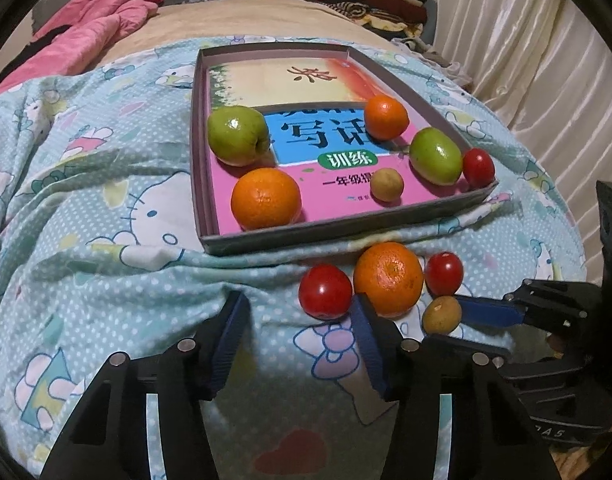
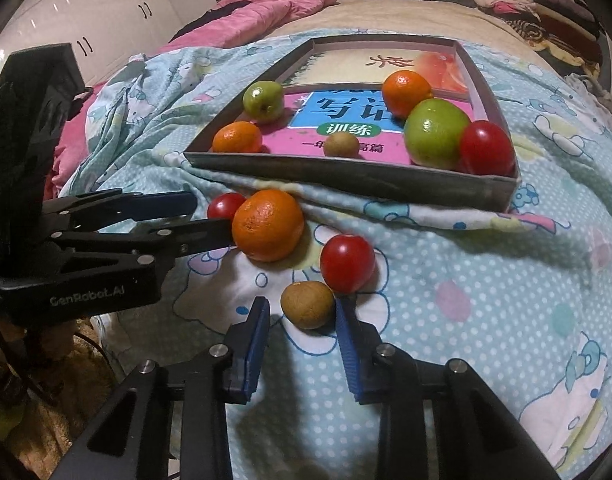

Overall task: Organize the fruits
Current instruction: 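Grasp a small brown fruit with the right gripper while the left grasps a red tomato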

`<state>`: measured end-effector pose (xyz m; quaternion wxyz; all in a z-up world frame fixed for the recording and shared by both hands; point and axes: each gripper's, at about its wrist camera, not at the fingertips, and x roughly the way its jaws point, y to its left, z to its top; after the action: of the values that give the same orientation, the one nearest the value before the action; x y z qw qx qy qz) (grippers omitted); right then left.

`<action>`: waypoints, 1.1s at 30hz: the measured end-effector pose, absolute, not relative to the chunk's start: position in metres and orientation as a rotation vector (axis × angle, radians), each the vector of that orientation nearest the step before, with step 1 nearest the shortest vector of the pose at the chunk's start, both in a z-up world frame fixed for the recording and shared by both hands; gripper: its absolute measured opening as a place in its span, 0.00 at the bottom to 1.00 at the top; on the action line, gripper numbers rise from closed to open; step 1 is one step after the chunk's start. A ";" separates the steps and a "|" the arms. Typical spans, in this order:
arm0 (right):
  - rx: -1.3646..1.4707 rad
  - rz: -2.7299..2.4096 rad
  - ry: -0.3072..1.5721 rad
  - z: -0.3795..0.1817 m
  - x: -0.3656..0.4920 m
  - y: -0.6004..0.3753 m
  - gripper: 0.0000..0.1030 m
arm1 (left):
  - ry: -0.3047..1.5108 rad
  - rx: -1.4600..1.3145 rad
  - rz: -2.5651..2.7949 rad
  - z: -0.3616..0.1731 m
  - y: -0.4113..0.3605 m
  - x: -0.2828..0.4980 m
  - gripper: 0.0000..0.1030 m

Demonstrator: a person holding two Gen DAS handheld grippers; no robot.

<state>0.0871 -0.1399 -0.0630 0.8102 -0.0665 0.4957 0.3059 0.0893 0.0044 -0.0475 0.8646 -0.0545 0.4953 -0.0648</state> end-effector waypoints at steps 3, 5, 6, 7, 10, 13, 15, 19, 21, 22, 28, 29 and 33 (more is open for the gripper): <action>-0.141 0.660 1.056 -0.064 0.089 -0.138 0.33 | 1.030 -0.122 -0.147 -0.047 0.004 0.092 0.49; -0.144 0.663 1.054 -0.065 0.090 -0.137 0.32 | 1.024 -0.122 -0.154 -0.047 0.003 0.093 0.48; -0.149 0.664 1.052 -0.065 0.090 -0.136 0.32 | 1.021 -0.122 -0.157 -0.046 0.003 0.094 0.47; -0.151 0.665 1.050 -0.065 0.091 -0.136 0.32 | 1.017 -0.123 -0.160 -0.046 0.003 0.094 0.47; -0.160 0.670 1.044 -0.066 0.090 -0.133 0.32 | 1.012 -0.132 -0.171 -0.046 0.003 0.096 0.45; -0.168 0.675 1.040 -0.066 0.090 -0.132 0.32 | 1.012 -0.145 -0.178 -0.047 0.003 0.098 0.44; -0.170 0.678 1.037 -0.066 0.091 -0.131 0.32 | 1.009 -0.158 -0.189 -0.048 0.005 0.100 0.41; -0.180 0.679 1.024 -0.065 0.091 -0.130 0.27 | 1.020 -0.180 -0.211 -0.050 0.005 0.102 0.30; -0.188 0.681 1.016 -0.064 0.091 -0.128 0.27 | 1.020 -0.182 -0.221 -0.050 0.003 0.101 0.27; -0.189 0.682 1.013 -0.063 0.090 -0.128 0.27 | 1.020 -0.177 -0.221 -0.050 0.003 0.100 0.27; -0.173 0.692 0.989 -0.058 0.089 -0.133 0.27 | 1.020 -0.200 -0.226 -0.046 0.006 0.099 0.27; -0.170 0.693 0.983 -0.056 0.088 -0.133 0.27 | 1.017 -0.199 -0.224 -0.045 0.006 0.098 0.27; -0.150 0.702 0.935 -0.046 0.084 -0.138 0.27 | 1.004 -0.202 -0.222 -0.041 0.007 0.096 0.27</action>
<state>0.0843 -0.1381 -0.0461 0.8314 -0.0706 0.4408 0.3310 0.0955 0.0066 -0.0410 0.8659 -0.0964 0.4793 -0.1058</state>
